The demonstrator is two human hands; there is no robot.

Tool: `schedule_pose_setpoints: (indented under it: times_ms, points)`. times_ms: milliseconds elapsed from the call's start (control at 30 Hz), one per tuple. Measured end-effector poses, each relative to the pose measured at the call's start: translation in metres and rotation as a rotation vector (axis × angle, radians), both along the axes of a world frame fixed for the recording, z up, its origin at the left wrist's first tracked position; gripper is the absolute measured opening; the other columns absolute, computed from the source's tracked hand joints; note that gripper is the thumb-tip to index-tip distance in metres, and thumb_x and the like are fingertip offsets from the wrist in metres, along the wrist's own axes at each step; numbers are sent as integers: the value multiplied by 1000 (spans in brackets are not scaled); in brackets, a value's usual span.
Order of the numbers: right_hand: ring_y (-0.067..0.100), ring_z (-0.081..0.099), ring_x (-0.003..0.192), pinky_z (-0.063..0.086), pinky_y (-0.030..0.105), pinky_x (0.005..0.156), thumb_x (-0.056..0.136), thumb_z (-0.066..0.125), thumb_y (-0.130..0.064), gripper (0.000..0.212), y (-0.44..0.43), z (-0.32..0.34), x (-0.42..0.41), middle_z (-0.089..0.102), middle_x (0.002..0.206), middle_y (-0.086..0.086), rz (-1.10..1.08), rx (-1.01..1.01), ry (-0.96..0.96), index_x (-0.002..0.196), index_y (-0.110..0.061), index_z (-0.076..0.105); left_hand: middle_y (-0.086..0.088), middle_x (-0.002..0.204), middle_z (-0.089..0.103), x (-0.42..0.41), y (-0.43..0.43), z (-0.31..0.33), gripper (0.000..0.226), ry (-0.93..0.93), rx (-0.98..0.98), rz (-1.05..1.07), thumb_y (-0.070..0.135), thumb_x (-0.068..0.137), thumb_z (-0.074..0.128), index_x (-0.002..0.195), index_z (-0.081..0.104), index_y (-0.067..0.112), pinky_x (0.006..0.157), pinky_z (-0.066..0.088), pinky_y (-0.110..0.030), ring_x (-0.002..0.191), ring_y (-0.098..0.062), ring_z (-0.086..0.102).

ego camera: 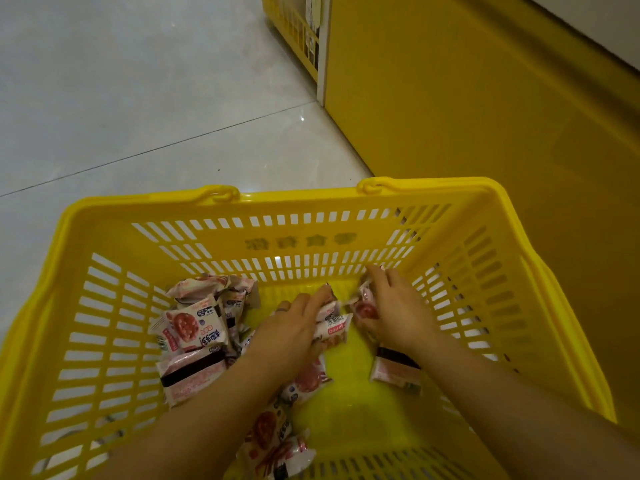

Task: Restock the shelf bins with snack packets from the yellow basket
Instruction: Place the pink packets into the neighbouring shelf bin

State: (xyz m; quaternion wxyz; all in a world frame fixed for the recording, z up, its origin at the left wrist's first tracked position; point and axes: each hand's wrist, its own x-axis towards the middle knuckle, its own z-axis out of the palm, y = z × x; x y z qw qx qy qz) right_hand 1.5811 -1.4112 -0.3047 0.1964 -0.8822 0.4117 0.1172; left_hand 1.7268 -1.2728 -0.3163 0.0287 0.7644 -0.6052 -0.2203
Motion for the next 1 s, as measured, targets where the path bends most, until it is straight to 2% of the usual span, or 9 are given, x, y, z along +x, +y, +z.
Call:
schedule_pose_setpoints:
  times_ms: [67,200,333,500,667,767,867,933,1000]
  points:
    - [26,36,131,38,37,105,83,66,-49,99,8,-7,-7,30,148,7,-13,-11,-45,152,-19,2,-3,145,38,0,-3,0,99,47,60,105,52,89,57,150,-15,25,78,47,-35,123,-29,43]
    - [24,38,130,37,33,103,78,73,-41,111,26,-13,-15,35,147,4,-162,111,-206,152,-16,-5,-4,146,35,-7,-11,-1,93,125,154,198,40,84,68,151,8,20,96,41,-39,127,-31,38]
    - [24,42,124,38,30,98,86,61,-35,75,34,-24,-10,39,141,4,-56,98,-193,145,-13,21,-8,143,35,-23,-15,-4,86,125,175,182,42,87,65,149,12,18,99,37,-38,125,-31,38]
    - [32,52,115,40,27,82,83,67,-30,77,7,-1,0,51,130,17,-211,292,-151,145,-11,27,5,127,55,-9,-13,3,77,428,60,351,41,76,75,139,32,26,86,48,-30,112,-18,55]
    - [28,54,117,45,29,84,77,74,-27,71,4,77,-3,54,132,13,-297,280,-322,137,-6,41,30,101,56,-2,-11,49,61,836,-142,503,30,72,81,110,37,49,61,47,-6,86,15,61]
    - [26,59,108,40,25,73,76,75,-24,52,11,146,-15,62,115,7,-337,190,-464,120,-11,52,23,108,62,-5,-13,97,70,899,-265,490,44,66,81,121,37,46,63,47,-5,86,12,62]
    - [21,60,106,42,25,75,76,77,-26,54,25,227,-35,63,113,1,-371,94,-602,122,-16,51,13,111,67,-19,-17,163,73,958,-404,449,45,66,81,128,45,32,81,51,-23,94,1,65]
    - [11,63,98,50,28,85,75,78,-25,48,39,284,-54,65,108,-4,-370,34,-734,116,-26,54,14,100,71,-34,-18,216,63,1013,-533,437,38,66,84,119,51,33,76,52,-24,89,-2,68]
    - [-3,63,88,52,21,82,75,78,-23,42,56,339,-75,65,102,-11,-346,-29,-852,109,-34,55,16,90,72,-53,-17,271,52,1085,-674,393,39,63,83,107,55,33,63,52,-18,81,-4,70]
